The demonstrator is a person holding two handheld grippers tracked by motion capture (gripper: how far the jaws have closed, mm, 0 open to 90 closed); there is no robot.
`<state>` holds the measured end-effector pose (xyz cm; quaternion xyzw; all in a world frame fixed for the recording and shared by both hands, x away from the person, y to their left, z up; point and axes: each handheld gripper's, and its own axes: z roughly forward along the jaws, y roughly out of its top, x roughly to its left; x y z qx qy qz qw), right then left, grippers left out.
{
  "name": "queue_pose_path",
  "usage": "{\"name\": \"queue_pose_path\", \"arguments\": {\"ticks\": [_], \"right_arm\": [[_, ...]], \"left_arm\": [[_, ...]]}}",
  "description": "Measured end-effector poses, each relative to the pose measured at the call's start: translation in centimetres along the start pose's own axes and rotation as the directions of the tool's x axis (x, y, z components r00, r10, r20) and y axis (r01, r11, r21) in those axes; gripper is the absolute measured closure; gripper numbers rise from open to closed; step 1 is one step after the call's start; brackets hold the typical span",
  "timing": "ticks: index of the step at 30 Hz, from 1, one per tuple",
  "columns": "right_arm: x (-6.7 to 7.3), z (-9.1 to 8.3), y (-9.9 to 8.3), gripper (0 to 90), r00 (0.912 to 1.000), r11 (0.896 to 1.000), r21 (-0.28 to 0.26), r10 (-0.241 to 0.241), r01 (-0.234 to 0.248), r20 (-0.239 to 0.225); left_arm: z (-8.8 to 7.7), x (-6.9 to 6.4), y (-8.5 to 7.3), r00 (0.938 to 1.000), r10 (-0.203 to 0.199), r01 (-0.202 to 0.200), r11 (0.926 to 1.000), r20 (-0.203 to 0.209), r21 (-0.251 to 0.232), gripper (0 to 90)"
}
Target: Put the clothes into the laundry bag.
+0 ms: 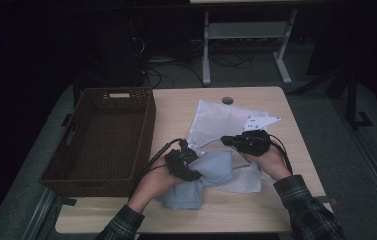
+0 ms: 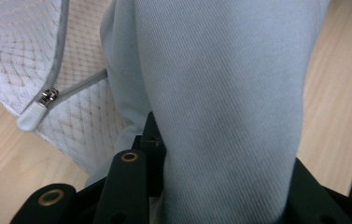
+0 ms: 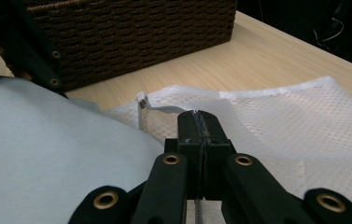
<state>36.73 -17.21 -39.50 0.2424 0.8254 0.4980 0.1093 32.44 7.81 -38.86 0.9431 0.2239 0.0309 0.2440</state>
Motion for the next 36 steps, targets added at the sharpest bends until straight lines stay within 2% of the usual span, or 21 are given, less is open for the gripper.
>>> {"name": "queue_pose_path", "arguments": {"ticks": [5, 10, 15, 21, 24, 28, 36], "right_arm": [[0.3, 0.0, 0.3, 88.8, 1.0000, 1.000, -0.011, -0.008, 0.008, 0.000], [0.7, 0.1, 0.8, 88.8, 0.9999, 1.000, -0.018, -0.012, 0.012, 0.001], [0.9, 0.8, 1.3, 88.7, 0.9999, 1.000, -0.017, -0.013, 0.013, -0.004], [1.2, 2.9, 2.0, 88.7, 0.9999, 1.000, 0.004, -0.013, 0.013, -0.002], [1.5, 3.8, 2.2, 88.7, 0.9999, 1.000, 0.007, -0.008, 0.008, -0.006], [1.9, 4.6, 2.4, 88.7, 0.9997, 1.000, 0.007, -0.013, 0.013, -0.019], [2.0, 4.3, 2.6, 88.7, 0.9995, 1.000, -0.007, -0.009, 0.009, -0.030]], "left_arm": [[0.1, 0.4, 0.5, 0.9998, 0.001, 0.000, 1.0000, -0.019, 0.004, 65.0], [0.1, 1.3, 0.9, 0.9985, -0.012, 0.013, 0.9999, -0.053, 0.009, 65.0], [0.2, 2.5, 0.8, 0.9948, -0.052, 0.053, 0.9985, -0.087, 0.008, 65.0], [0.1, 3.8, 0.0, 0.9882, -0.100, 0.103, 0.9946, -0.115, 0.015, 65.0], [0.2, 4.0, -0.2, 0.9853, -0.119, 0.122, 0.9924, -0.122, 0.017, 65.0], [0.5, 3.8, 0.0, 0.9847, -0.121, 0.125, 0.9919, -0.126, 0.025, 65.0], [1.3, 3.7, 1.5, 0.9847, -0.120, 0.124, 0.9920, -0.126, 0.026, 64.9]]}}
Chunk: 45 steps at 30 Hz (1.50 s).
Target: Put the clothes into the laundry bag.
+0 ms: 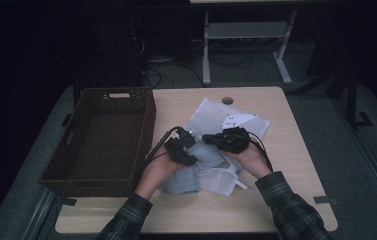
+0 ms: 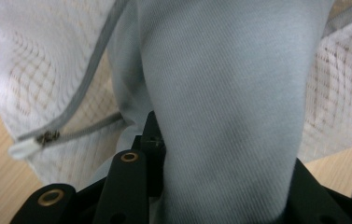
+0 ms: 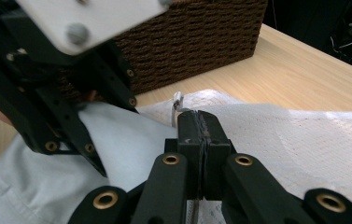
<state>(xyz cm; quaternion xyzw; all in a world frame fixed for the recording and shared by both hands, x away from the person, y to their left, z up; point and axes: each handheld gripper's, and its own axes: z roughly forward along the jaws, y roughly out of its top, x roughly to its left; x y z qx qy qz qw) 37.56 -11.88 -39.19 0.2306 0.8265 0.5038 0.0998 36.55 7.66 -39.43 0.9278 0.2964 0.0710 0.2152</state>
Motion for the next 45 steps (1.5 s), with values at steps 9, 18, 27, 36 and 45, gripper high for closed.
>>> {"name": "queue_pose_path", "arguments": {"ticks": [9, 18, 27, 36, 45], "right_arm": [[-0.2, -0.9, 0.2, 88.7, 0.9999, 1.000, -0.016, 0.007, -0.007, 0.008], [-0.4, -1.3, 0.1, 88.7, 0.9995, 0.999, -0.021, 0.029, -0.029, 0.010], [-0.6, -1.0, -0.5, 88.7, 0.9992, 0.999, -0.002, 0.039, -0.039, 0.010], [-0.9, -0.5, -1.6, 88.6, 0.9987, 0.998, 0.031, 0.050, -0.050, 0.002], [-1.3, -0.1, -2.4, 88.6, 0.9983, 0.997, 0.055, 0.058, -0.058, 0.003]], "left_arm": [[1.1, 0.5, 1.6, 0.9978, -0.065, 0.065, 0.9974, -0.012, -0.030, 64.8], [1.9, 1.0, 2.5, 0.9928, -0.119, 0.119, 0.9915, -0.008, -0.054, 64.7], [2.7, 1.8, 2.7, 0.9829, -0.184, 0.184, 0.9794, -0.001, -0.085, 64.0], [4.4, 2.1, 2.2, 0.9748, -0.223, 0.222, 0.9689, 0.003, -0.109, 60.3], [4.6, 1.7, 1.7, 0.9838, -0.179, 0.177, 0.9695, 0.001, -0.170, 38.6]]}}
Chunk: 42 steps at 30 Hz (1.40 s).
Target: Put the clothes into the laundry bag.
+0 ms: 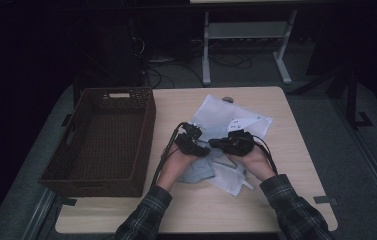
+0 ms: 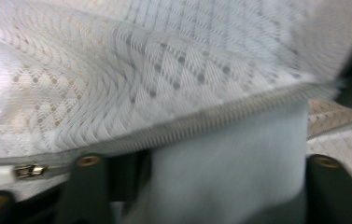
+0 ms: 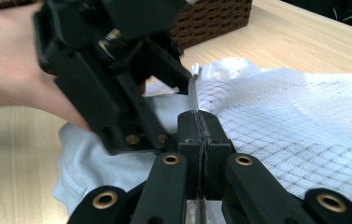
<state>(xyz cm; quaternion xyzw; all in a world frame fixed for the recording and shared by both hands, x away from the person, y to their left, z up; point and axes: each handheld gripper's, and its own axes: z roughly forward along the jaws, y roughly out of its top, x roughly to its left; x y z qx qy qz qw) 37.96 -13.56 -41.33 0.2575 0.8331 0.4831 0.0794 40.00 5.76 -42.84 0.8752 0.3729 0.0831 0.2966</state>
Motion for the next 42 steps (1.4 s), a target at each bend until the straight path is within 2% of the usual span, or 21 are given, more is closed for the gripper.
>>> {"name": "queue_pose_path", "arguments": {"ticks": [4, 7, 12, 15, 24, 26, 29, 32, 37, 39, 42], "right_arm": [[-0.1, -0.1, 0.0, 88.5, 1.0000, 1.000, -0.003, 0.000, 0.000, 0.000], [-0.1, -0.1, 0.0, 88.5, 1.0000, 1.000, -0.002, 0.002, -0.002, 0.001], [-0.2, -0.2, 0.0, 88.5, 1.0000, 1.000, -0.001, -0.001, 0.001, 0.002], [-0.1, -0.2, 0.0, 88.5, 1.0000, 1.000, 0.002, 0.000, 0.000, 0.002], [-0.1, -0.3, -0.2, 88.5, 1.0000, 1.000, 0.006, -0.003, 0.003, 0.000], [-0.1, -0.3, -0.2, 88.5, 1.0000, 1.000, 0.007, -0.004, 0.004, -0.001], [-0.2, -0.3, -0.3, 88.5, 1.0000, 1.000, 0.012, -0.007, 0.007, -0.001], [-0.2, -0.3, -0.4, 88.5, 1.0000, 1.000, 0.016, -0.008, 0.008, 0.000], [-0.3, -0.2, -0.6, 88.1, 1.0000, 1.000, 0.024, -0.003, 0.003, 0.000], [-0.4, -0.2, -0.7, 83.9, 1.0000, 1.000, 0.026, -0.002, 0.002, 0.003], [-0.4, -0.4, -1.0, 75.2, 1.0000, 0.999, 0.035, 0.002, -0.002, 0.002]], "left_arm": [[-0.7, -0.2, -0.4, 0.9995, 0.032, -0.032, 0.9995, 0.008, 0.007, 27.4], [-1.5, -0.2, -0.8, 0.9991, 0.041, -0.041, 0.9992, 0.015, -0.002, 22.2], [-3.1, -0.5, -2.0, 0.9978, 0.063, -0.062, 0.9977, 0.022, -0.026, 18.5], [-3.8, -0.7, -3.0, 0.9978, 0.062, -0.060, 0.9970, 0.025, -0.049, 17.7], [-4.9, -1.6, -6.5, 0.9950, 0.097, -0.095, 0.9929, 0.024, -0.072, 16.1], [-5.0, -1.5, -7.2, 0.9950, 0.095, -0.093, 0.9925, 0.028, -0.079, 16.2], [-4.6, -1.3, -8.0, 0.9928, 0.114, -0.111, 0.9919, 0.038, -0.061, 15.0], [-4.1, -1.3, -8.1, 0.9917, 0.119, -0.116, 0.9915, 0.049, -0.059, 14.5], [-3.1, -1.6, -8.0, 0.9895, 0.140, -0.138, 0.9898, 0.037, -0.033, 15.9], [-2.9, -1.6, -8.0, 0.9890, 0.145, -0.144, 0.9890, 0.031, -0.035, 19.8], [-2.8, -1.5, -8.1, 0.9887, 0.146, -0.145, 0.9891, 0.033, -0.023, 20.3]]}}
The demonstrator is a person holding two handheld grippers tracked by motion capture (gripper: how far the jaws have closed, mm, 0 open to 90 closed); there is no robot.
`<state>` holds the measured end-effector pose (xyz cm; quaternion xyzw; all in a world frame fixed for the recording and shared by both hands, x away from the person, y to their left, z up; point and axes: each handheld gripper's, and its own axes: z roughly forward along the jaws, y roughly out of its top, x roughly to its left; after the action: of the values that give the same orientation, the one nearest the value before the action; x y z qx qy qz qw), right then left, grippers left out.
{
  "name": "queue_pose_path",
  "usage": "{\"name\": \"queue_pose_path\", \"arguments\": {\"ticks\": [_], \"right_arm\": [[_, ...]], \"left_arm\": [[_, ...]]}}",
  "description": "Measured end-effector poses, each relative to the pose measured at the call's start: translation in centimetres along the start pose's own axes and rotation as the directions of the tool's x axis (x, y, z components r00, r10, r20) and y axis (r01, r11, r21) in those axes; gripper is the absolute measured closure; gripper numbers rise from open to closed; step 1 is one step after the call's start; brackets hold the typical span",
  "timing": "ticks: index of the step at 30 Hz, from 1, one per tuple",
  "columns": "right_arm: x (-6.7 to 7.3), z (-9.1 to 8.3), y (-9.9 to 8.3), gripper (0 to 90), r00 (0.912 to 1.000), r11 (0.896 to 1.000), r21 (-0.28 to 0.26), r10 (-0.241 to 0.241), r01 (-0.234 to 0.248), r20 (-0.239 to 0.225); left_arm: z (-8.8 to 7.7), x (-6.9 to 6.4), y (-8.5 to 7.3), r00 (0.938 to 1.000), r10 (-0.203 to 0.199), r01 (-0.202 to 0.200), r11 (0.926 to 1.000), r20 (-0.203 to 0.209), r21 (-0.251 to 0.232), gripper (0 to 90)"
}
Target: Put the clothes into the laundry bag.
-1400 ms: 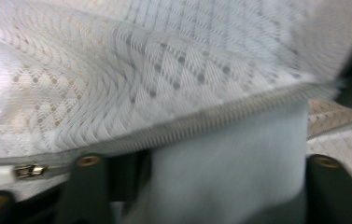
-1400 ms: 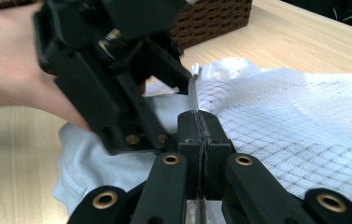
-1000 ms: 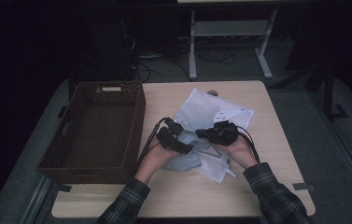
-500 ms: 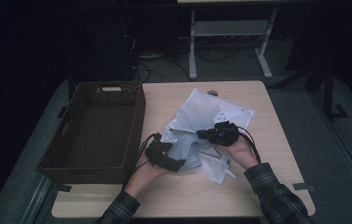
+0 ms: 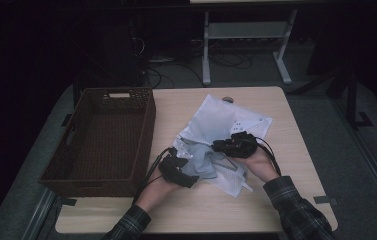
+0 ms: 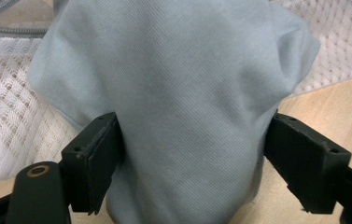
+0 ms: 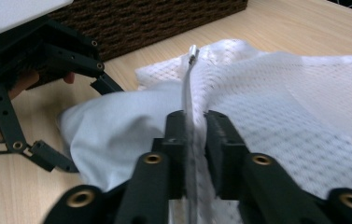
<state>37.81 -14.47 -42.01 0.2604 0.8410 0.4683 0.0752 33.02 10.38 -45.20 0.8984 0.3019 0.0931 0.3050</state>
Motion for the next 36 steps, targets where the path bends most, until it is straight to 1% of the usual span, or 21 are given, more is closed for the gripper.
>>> {"name": "queue_pose_path", "arguments": {"ticks": [2, 3, 5, 7, 8, 9, 10, 12, 15, 17, 20, 21, 22, 23, 25, 28, 31, 33, 34, 36], "right_arm": [[0.0, -0.4, -0.4, 71.5, 1.0000, 1.000, 0.005, 0.005, -0.005, -0.004], [0.0, -0.8, -0.8, 68.1, 1.0000, 1.000, 0.018, 0.007, -0.007, -0.003], [0.0, -1.0, -1.0, 67.5, 1.0000, 1.000, 0.025, 0.006, -0.006, -0.005], [0.1, -1.8, -1.9, 64.8, 1.0000, 0.999, 0.038, 0.004, -0.004, -0.007], [0.1, -1.8, -1.9, 63.8, 1.0000, 0.999, 0.038, 0.004, -0.004, -0.007], [0.3, -2.1, -2.5, 61.2, 1.0000, 0.998, 0.060, -0.005, 0.005, -0.003], [0.3, -2.1, -2.5, 61.2, 1.0000, 0.998, 0.060, -0.005, 0.005, -0.003], [0.5, -2.2, -3.1, 57.7, 0.9997, 0.996, 0.086, -0.018, 0.017, 0.015], [0.6, -2.1, -3.9, 55.0, 0.9989, 0.993, 0.115, -0.030, 0.026, 0.036], [0.6, -1.9, -4.1, 55.3, 0.9990, 0.992, 0.126, -0.020, 0.015, 0.039], [0.3, -1.4, -4.4, 57.4, 0.9984, 0.989, 0.145, -0.007, -0.001, 0.057], [0.2, -1.2, -4.5, 63.0, 0.9974, 0.988, 0.158, -0.012, 0.001, 0.071], [0.2, -1.2, -4.5, 63.0, 0.9974, 0.988, 0.158, -0.012, 0.001, 0.071], [0.2, -1.1, -4.5, 65.6, 0.9971, 0.987, 0.160, -0.011, -0.002, 0.075], [0.1, -1.1, -4.6, 75.5, 0.9973, 0.986, 0.165, -0.005, -0.007, 0.074], [0.0, -1.0, -4.6, 84.9, 0.9971, 0.985, 0.170, -0.006, -0.007, 0.075], [0.0, -1.3, -4.5, 86.0, 0.9976, 0.987, 0.161, -0.007, -0.004, 0.069], [0.0, -1.4, -4.4, 85.9, 0.9980, 0.988, 0.155, -0.005, -0.005, 0.064], [0.0, -1.4, -4.4, 85.8, 0.9981, 0.988, 0.154, -0.006, -0.004, 0.062], [0.0, -1.4, -4.5, 85.7, 0.9983, 0.988, 0.156, -0.007, -0.002, 0.057]], "left_arm": [[0.1, 0.0, -0.1, 1.0000, -0.004, 0.004, 1.0000, 0.003, 0.003, 20.5], [0.1, 0.0, -0.1, 1.0000, -0.004, 0.004, 1.0000, 0.003, 0.006, 20.5], [0.2, 0.0, -0.1, 1.0000, -0.004, 0.004, 0.9999, 0.008, 0.013, 20.5], [0.2, 0.0, -0.1, 1.0000, -0.004, 0.004, 0.9999, 0.007, 0.013, 20.4], [0.2, 0.0, -0.1, 0.9999, -0.008, 0.008, 0.9999, 0.008, 0.011, 20.4], [0.3, 0.1, -0.1, 1.0000, -0.005, 0.005, 0.9999, 0.008, 0.014, 20.0], [0.3, 0.1, -0.1, 1.0000, 0.000, 0.000, 0.9998, 0.008, 0.019, 20.0], [0.5, -0.1, -0.1, 0.9999, -0.004, 0.003, 0.9997, 0.009, 0.023, 18.8], [0.7, -0.2, -0.1, 1.0000, 0.007, -0.007, 0.9995, 0.007, 0.029, 17.1], [0.7, -0.2, -0.1, 1.0000, 0.007, -0.007, 0.9995, 0.006, 0.030, 16.5], [0.7, -0.2, -0.1, 1.0000, 0.005, -0.005, 0.9996, 0.007, 0.029, 16.1], [0.7, -0.2, -0.1, 1.0000, 0.004, -0.004, 0.9996, 0.007, 0.029, 15.5], [0.7, -0.2, -0.1, 1.0000, 0.005, -0.005, 0.9996, 0.009, 0.028, 15.5], [0.6, -0.3, -0.1, 1.0000, 0.002, -0.002, 0.9997, 0.009, 0.024, 15.1], [0.7, -0.3, 0.0, 1.0000, 0.000, -0.001, 0.9998, 0.010, 0.021, 14.7], [0.7, -0.3, -0.1, 1.0000, 0.000, 0.000, 0.9998, 0.009, 0.020, 14.4], [0.7, -0.3, -0.1, 1.0000, -0.001, 0.001, 0.9998, 0.010, 0.019, 14.6], [0.6, -0.3, -0.1, 1.0000, -0.002, 0.002, 0.9999, 0.001, 0.015, 17.2], [0.5, -0.3, -0.1, 1.0000, -0.004, 0.004, 1.0000, -0.001, 0.007, 22.9], [0.4, -0.3, -0.1, 1.0000, -0.005, 0.005, 1.0000, -0.008, -0.001, 29.7]]}}
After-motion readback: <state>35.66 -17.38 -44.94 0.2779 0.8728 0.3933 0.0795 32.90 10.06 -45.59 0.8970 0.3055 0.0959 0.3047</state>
